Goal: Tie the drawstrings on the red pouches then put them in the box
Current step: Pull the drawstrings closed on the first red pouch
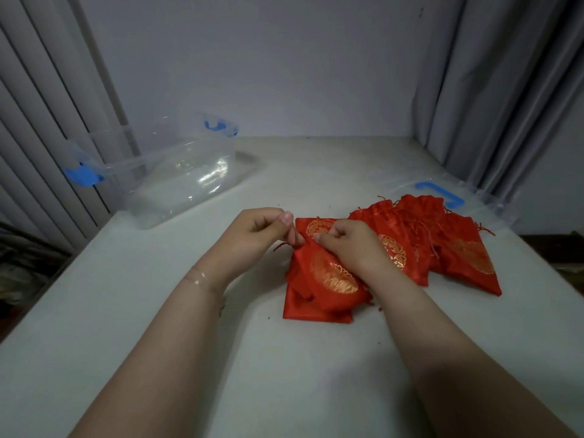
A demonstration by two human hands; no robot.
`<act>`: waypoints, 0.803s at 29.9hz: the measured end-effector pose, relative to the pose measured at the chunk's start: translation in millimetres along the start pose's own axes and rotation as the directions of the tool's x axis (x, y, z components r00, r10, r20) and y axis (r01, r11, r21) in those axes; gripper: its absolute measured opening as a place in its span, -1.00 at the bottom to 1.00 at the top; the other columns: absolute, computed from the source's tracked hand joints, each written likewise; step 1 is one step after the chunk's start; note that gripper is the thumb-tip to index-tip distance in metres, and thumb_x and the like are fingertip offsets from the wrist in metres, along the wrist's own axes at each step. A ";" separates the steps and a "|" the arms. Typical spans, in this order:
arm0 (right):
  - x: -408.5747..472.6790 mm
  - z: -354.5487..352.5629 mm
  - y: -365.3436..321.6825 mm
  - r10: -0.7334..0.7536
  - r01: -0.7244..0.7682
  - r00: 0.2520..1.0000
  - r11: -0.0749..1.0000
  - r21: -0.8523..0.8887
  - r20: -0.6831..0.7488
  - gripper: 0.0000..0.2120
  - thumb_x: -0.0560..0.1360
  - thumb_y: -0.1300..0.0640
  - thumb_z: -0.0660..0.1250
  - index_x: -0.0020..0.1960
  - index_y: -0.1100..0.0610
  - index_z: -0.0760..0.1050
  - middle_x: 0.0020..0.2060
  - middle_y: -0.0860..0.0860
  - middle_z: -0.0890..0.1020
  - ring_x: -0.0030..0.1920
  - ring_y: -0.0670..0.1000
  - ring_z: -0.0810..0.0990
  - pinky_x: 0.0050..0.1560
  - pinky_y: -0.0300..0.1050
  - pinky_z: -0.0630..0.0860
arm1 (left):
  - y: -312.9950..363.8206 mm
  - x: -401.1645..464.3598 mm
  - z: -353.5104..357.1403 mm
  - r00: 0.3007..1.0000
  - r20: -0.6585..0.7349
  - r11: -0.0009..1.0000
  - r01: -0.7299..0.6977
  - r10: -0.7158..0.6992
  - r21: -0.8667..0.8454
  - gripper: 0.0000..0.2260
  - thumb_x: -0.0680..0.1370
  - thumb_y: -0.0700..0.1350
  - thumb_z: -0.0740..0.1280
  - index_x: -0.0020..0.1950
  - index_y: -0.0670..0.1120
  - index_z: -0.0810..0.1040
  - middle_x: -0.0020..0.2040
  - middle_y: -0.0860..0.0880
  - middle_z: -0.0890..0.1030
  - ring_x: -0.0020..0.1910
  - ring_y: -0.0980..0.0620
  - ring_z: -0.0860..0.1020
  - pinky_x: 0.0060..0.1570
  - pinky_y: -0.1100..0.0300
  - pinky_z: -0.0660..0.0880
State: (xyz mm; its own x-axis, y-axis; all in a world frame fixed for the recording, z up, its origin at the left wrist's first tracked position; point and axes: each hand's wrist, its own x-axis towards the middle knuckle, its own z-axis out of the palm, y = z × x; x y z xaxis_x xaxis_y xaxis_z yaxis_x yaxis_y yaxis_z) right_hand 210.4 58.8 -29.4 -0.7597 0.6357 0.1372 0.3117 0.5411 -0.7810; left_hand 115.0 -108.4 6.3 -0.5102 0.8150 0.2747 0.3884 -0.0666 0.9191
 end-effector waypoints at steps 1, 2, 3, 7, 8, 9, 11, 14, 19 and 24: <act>-1.5 -1.7 -0.9 -0.016 0.015 1.000 0.999 -0.040 -0.020 -0.62 0.42 -0.06 0.42 -0.44 0.07 0.37 -0.53 -0.09 0.45 -0.43 -0.08 0.44 -0.31 -0.11 0.36 | -0.9 2.3 1.5 1.000 -0.024 0.999 0.002 -0.001 0.036 -0.66 0.63 -0.16 0.16 -0.22 -0.32 0.55 -0.22 -0.13 0.65 -0.18 0.11 0.63 -0.10 0.40 0.46; -4.2 -2.5 -1.2 -0.036 0.033 0.999 0.998 -0.054 -0.037 -0.64 0.42 -0.09 0.41 -0.42 0.06 0.40 -0.50 -0.08 0.48 -0.40 -0.09 0.45 -0.31 -0.11 0.36 | -3.5 4.1 2.6 0.999 -0.044 0.997 0.014 -0.011 0.071 -0.67 0.63 -0.16 0.17 -0.21 -0.30 0.57 -0.25 -0.08 0.63 -0.24 0.15 0.60 -0.14 0.41 0.46; -6.6 -3.2 -1.7 -0.060 0.057 0.997 0.997 -0.049 -0.052 -0.66 0.42 -0.11 0.40 -0.39 0.05 0.42 -0.46 -0.07 0.51 -0.37 -0.09 0.48 -0.29 -0.09 0.39 | -5.8 5.9 3.1 0.998 -0.063 0.994 0.033 -0.027 0.103 -0.70 0.62 -0.15 0.18 -0.20 -0.25 0.59 -0.27 -0.03 0.62 -0.29 0.19 0.57 -0.16 0.41 0.46; -14.2 -3.0 -7.6 -0.136 0.139 0.986 0.990 0.023 -0.094 -0.72 0.49 -0.14 0.30 -0.26 0.03 0.46 -0.36 -0.07 0.57 -0.28 -0.07 0.53 -0.18 -0.01 0.48 | -14.1 9.2 6.3 0.991 -0.111 0.957 0.097 -0.068 0.274 -0.84 0.57 -0.15 0.30 -0.12 -0.06 0.67 -0.26 0.09 0.63 -0.31 0.28 0.52 -0.19 0.40 0.45; -15.6 -1.9 -8.3 -0.158 0.162 0.984 0.986 0.033 -0.083 -0.74 0.51 -0.14 0.26 -0.21 0.03 0.46 -0.33 -0.05 0.59 -0.25 -0.04 0.56 -0.15 0.04 0.51 | -15.3 9.3 7.9 0.990 -0.122 0.946 0.107 -0.072 0.306 -0.90 0.54 -0.15 0.35 -0.10 -0.04 0.67 -0.25 0.12 0.63 -0.30 0.31 0.52 -0.17 0.41 0.44; -17.2 -1.7 -9.5 -0.185 0.187 0.980 0.982 0.031 -0.069 -0.75 0.53 -0.14 0.22 -0.18 0.01 0.45 -0.31 -0.04 0.60 -0.24 -0.02 0.57 -0.14 0.06 0.51 | -15.3 9.2 9.1 0.988 -0.133 0.941 0.120 -0.081 0.318 -0.93 0.49 -0.16 0.41 -0.08 -0.02 0.67 -0.24 0.14 0.63 -0.29 0.33 0.52 -0.16 0.42 0.43; -21.7 -1.7 -13.2 -0.238 0.237 0.971 0.971 -0.014 -0.033 -0.80 0.55 -0.12 0.18 -0.16 -0.05 0.42 -0.33 -0.04 0.57 -0.26 0.00 0.55 -0.19 0.05 0.49 | -16.2 10.0 10.1 0.985 -0.150 0.934 0.136 -0.090 0.331 -0.85 0.41 -0.16 0.49 -0.05 -0.02 0.67 -0.23 0.14 0.62 -0.26 0.32 0.52 -0.15 0.43 0.41; -26.9 -0.1 -17.8 -0.356 0.355 0.934 0.932 -0.067 -0.011 -0.84 0.57 -0.07 0.17 -0.13 -0.06 0.43 -0.32 -0.05 0.59 -0.31 -0.07 0.51 -0.28 -0.04 0.44 | -15.5 10.1 14.3 0.987 -0.159 0.897 0.102 -0.036 0.431 -0.88 0.38 -0.14 0.52 -0.12 0.01 0.67 -0.27 0.14 0.60 -0.25 0.24 0.52 -0.18 0.43 0.39; -29.6 6.2 -21.9 -0.432 0.430 0.902 0.900 0.075 0.014 -0.70 0.54 -0.14 0.16 -0.23 0.01 0.50 -0.34 -0.03 0.57 -0.29 -0.07 0.52 -0.24 0.01 0.47 | -14.8 8.3 20.3 0.979 -0.161 0.808 -0.008 0.126 0.589 -0.88 0.43 -0.26 0.38 -0.24 -0.05 0.64 -0.29 0.12 0.56 -0.25 0.09 0.52 -0.16 0.22 0.44; -24.1 2.0 -26.1 -0.158 0.148 0.987 0.956 0.254 0.019 -0.51 0.54 -0.26 0.03 -0.28 0.08 0.45 -0.44 -0.03 0.56 -0.42 -0.11 0.54 -0.25 -0.05 0.51 | -16.0 9.7 23.7 0.978 -0.115 0.791 -0.067 0.172 0.608 -0.84 0.43 -0.28 0.37 -0.14 -0.05 0.68 -0.22 0.09 0.63 -0.18 0.09 0.57 -0.09 0.14 0.49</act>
State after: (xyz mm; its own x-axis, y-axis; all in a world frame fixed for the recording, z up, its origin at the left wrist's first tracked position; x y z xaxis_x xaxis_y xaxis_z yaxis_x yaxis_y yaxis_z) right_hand 219.4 28.3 -13.5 -0.8101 0.5318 0.2468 0.0410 0.4713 -0.8810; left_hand 122.0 -85.8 -12.4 -0.5208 0.7194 0.4596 0.8083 0.2425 0.5364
